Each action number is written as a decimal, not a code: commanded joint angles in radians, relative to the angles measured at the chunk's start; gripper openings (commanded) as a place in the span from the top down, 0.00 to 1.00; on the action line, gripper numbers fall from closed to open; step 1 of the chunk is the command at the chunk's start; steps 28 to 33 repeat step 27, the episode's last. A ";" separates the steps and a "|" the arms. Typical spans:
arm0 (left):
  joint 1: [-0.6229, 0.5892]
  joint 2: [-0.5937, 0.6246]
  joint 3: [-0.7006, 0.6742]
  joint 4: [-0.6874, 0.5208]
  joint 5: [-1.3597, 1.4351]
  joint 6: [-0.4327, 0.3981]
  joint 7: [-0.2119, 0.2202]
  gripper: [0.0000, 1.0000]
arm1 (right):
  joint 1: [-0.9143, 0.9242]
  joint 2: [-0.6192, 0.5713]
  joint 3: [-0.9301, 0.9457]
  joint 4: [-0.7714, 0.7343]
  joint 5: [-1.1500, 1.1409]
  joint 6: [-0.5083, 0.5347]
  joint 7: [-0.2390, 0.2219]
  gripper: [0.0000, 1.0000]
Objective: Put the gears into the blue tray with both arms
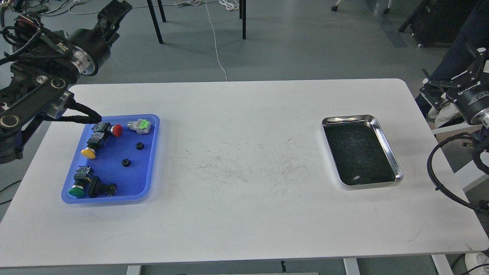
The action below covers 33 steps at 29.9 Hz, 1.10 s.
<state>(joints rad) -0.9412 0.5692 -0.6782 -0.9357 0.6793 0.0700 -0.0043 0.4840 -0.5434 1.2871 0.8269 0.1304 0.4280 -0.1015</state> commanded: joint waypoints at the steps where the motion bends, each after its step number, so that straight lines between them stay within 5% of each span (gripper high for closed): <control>1: 0.027 -0.034 -0.038 0.064 -0.203 -0.002 -0.038 0.02 | -0.001 0.026 0.003 -0.006 0.000 -0.003 0.000 0.01; 10: 0.189 -0.078 -0.047 0.071 -0.492 -0.019 -0.190 0.02 | -0.004 0.075 0.008 -0.006 0.001 -0.025 0.002 0.01; 17: 0.246 -0.160 -0.152 0.071 -0.517 -0.067 -0.197 0.02 | -0.021 0.088 0.006 -0.006 0.001 -0.025 0.002 0.01; 33: 0.249 -0.167 -0.155 0.071 -0.517 -0.068 -0.197 0.02 | -0.030 0.089 0.005 -0.006 0.001 -0.025 0.002 0.01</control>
